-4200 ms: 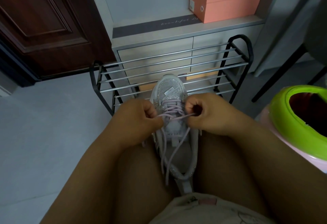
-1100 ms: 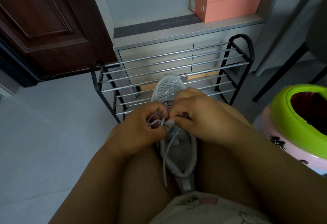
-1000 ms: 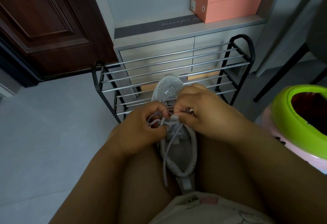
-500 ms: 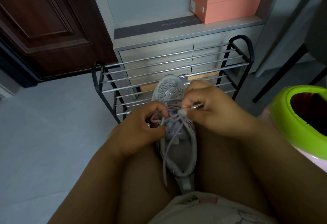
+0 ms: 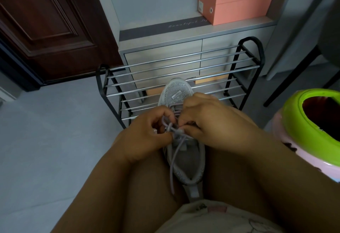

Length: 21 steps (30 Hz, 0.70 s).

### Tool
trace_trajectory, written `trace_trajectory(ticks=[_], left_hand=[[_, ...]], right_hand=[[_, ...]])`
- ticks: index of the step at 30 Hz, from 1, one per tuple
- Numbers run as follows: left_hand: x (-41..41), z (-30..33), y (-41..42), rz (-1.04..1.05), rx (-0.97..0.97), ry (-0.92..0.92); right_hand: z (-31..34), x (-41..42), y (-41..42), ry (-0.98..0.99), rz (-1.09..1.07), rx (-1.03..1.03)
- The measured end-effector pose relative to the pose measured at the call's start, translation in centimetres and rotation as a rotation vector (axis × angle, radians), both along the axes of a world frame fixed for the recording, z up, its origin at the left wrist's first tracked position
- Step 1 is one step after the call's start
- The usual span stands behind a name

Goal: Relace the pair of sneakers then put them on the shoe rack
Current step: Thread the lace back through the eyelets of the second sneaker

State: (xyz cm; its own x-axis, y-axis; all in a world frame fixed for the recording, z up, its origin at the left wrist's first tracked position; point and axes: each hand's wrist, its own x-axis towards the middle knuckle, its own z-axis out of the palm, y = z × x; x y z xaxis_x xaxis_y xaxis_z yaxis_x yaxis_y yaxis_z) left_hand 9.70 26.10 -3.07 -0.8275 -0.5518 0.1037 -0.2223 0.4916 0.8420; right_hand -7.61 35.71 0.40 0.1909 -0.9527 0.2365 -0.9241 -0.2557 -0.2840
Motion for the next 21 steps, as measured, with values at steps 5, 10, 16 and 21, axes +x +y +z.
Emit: trace_trajectory(ticks=[5, 10, 16, 21], left_hand=[[0.0, 0.1, 0.0, -0.003, 0.014, 0.001], [0.0, 0.1, -0.1, 0.017, 0.024, -0.023], [-0.1, 0.2, 0.0, 0.028, 0.034, -0.038], [-0.1, 0.5, -0.1, 0.024, 0.049, -0.027]], right_hand=[[0.0, 0.1, 0.2, 0.111, -0.015, 0.037], [0.1, -1.3, 0.4, -0.091, 0.047, 0.032], [1.3, -2.0, 1.3, -0.360, 0.173, 0.170], [0.9, -1.6, 1.0, -0.514, 0.081, 0.169]])
